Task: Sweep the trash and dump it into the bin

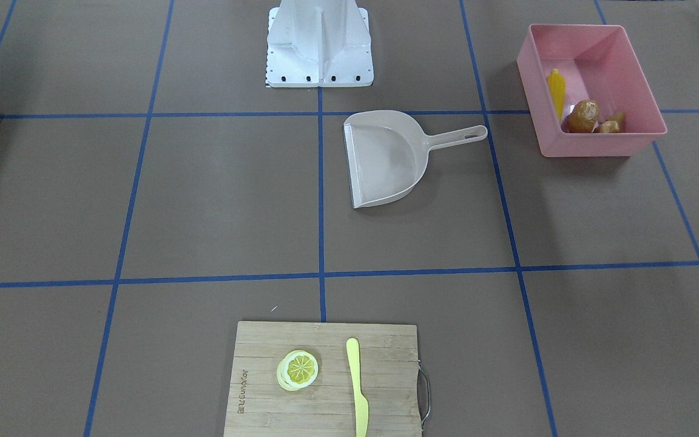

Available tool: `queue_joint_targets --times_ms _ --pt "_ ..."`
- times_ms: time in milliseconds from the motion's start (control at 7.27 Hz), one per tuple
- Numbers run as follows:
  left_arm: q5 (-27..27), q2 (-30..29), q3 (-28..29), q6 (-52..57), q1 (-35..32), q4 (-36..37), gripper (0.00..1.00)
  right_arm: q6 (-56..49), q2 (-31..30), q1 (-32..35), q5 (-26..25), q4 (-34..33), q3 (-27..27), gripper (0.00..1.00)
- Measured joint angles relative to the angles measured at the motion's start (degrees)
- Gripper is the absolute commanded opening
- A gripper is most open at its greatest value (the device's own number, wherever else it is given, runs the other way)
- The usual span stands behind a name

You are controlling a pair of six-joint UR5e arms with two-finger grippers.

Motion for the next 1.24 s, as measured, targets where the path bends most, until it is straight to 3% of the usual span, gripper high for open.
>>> queue_joint_targets --times_ms 1238 --pt "0.1 -0.1 0.9 -1.4 0.1 0.1 0.99 -0.1 0.0 0.0 0.0 0.1 -0.1 1.0"
